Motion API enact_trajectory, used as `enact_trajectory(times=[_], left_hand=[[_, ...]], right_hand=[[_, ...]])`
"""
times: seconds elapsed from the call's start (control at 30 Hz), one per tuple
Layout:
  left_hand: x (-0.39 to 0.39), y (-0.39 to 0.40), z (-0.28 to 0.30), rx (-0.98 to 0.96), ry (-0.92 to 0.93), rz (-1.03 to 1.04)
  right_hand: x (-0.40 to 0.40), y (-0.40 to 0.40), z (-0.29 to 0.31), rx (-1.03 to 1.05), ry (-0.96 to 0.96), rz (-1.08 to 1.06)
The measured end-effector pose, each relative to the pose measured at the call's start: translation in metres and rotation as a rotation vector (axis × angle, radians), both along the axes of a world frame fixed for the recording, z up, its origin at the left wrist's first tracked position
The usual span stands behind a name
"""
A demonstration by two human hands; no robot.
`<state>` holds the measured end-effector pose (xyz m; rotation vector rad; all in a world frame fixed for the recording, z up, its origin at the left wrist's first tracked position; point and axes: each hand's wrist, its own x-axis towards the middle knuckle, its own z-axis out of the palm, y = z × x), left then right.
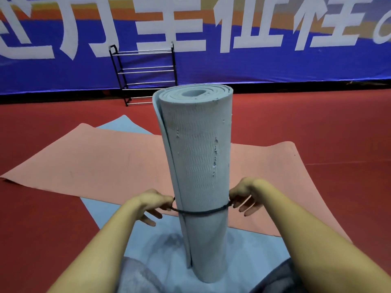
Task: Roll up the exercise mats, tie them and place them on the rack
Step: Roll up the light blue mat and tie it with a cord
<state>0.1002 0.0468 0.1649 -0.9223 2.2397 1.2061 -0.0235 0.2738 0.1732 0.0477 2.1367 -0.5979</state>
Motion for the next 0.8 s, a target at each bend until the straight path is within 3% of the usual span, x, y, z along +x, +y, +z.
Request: enact_trajectory(times=[0.13, 0.3, 0.5, 0.63, 0.7, 0.8], left_hand=[[0.005, -0.006, -0.001, -0.054, -0.084, -0.057], [-0.003, 0.000, 0.011, -0.029, 0.134, 0.008], [0.000, 0.032, 0.044, 0.099, 0.466, -0.086], [0.010, 0.053, 0.059, 0.164, 0.543, -0.124], [0.010, 0.055, 0.056, 0.147, 0.539, -0.096], [0.004, 0.047, 0.045, 0.111, 0.535, -0.110]], right_hand=[[-0.006, 0.011, 0.006, -0.032, -0.054, 0.005], [-0.008, 0.019, 0.025, -0.169, 0.047, -0.075], [0.012, 0.014, 0.087, -0.754, 0.472, -0.474], [0.030, 0.011, 0.125, -1.090, 0.482, -0.609], [0.039, 0.016, 0.145, -1.239, 0.513, -0.587], [0.063, 0.026, 0.171, -1.370, 0.738, -0.260]])
